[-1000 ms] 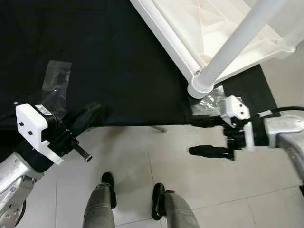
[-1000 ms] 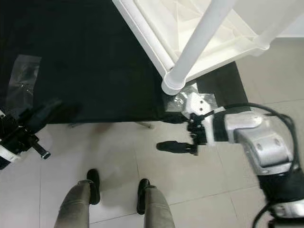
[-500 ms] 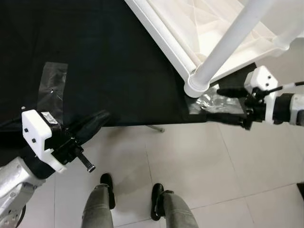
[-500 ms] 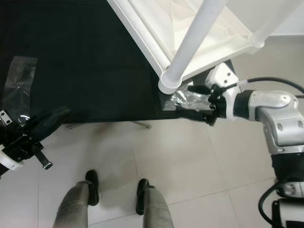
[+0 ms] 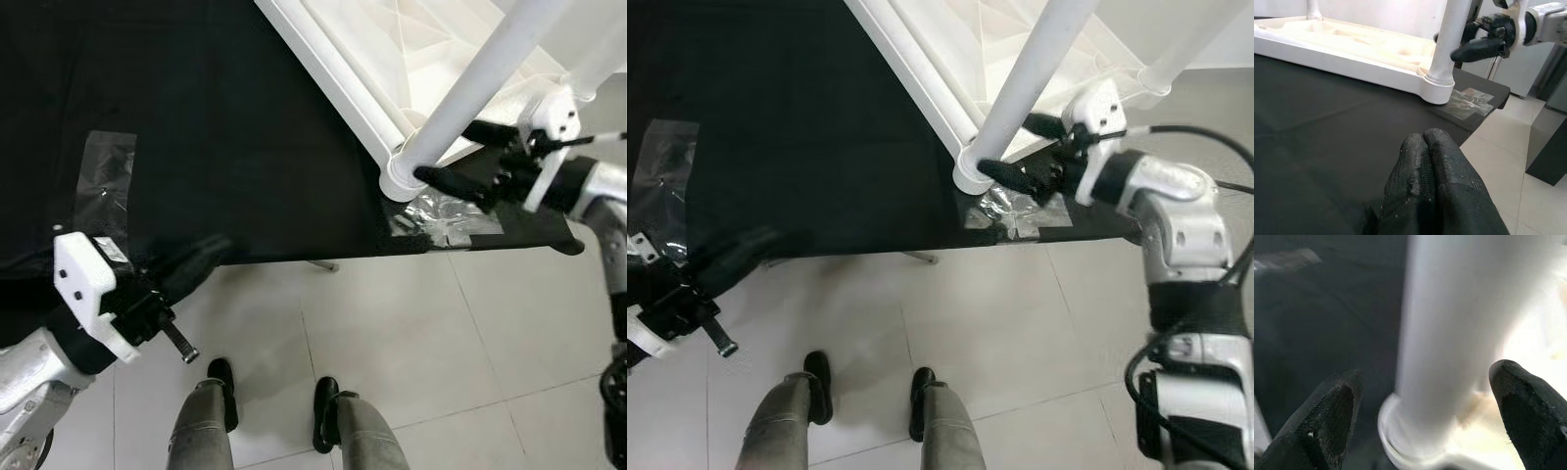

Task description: Building children table

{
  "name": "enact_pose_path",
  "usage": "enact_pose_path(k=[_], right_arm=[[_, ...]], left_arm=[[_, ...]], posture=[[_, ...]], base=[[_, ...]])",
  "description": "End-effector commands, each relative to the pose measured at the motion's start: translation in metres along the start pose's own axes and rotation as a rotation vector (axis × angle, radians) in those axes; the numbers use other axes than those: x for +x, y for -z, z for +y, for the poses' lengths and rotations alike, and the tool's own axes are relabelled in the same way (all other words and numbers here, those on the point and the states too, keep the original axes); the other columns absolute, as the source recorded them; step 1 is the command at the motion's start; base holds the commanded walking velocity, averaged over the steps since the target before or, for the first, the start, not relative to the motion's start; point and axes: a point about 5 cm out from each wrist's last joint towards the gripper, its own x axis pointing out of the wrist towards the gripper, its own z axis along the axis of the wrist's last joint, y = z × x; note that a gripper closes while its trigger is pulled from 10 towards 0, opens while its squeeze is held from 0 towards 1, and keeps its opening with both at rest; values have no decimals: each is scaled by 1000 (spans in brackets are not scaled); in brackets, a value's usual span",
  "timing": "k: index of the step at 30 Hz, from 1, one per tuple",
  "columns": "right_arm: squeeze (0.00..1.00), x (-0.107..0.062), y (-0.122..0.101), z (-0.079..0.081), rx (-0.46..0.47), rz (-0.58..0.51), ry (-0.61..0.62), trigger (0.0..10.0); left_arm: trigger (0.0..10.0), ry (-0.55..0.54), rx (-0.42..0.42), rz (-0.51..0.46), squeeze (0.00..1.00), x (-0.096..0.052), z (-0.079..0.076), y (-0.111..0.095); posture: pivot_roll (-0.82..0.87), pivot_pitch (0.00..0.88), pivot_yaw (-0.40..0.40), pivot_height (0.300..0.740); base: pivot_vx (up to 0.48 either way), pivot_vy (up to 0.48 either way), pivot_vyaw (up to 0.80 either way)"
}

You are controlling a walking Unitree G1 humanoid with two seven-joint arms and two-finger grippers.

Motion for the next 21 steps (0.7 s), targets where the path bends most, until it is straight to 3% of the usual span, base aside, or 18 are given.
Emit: enact_pose_path(k=[1, 14, 21], right_arm=[[0, 0, 1, 1, 7, -35, -44, 10000], [0, 44, -22, 10, -30, -164, -288, 10000], [0, 51, -18, 15, -45, -136, -355, 10000]], left_arm=[[10000, 41, -7, 13, 0, 0, -7, 0], [10000, 73, -23, 9, 0, 2, -14, -2], [10000, 72, -23, 9, 0, 3, -15, -3]], posture=[[96, 380, -147, 740], [111, 398, -155, 740], [115, 403, -157, 740]], base=[[0, 0, 0], [0, 0, 0], [0, 0, 0]])
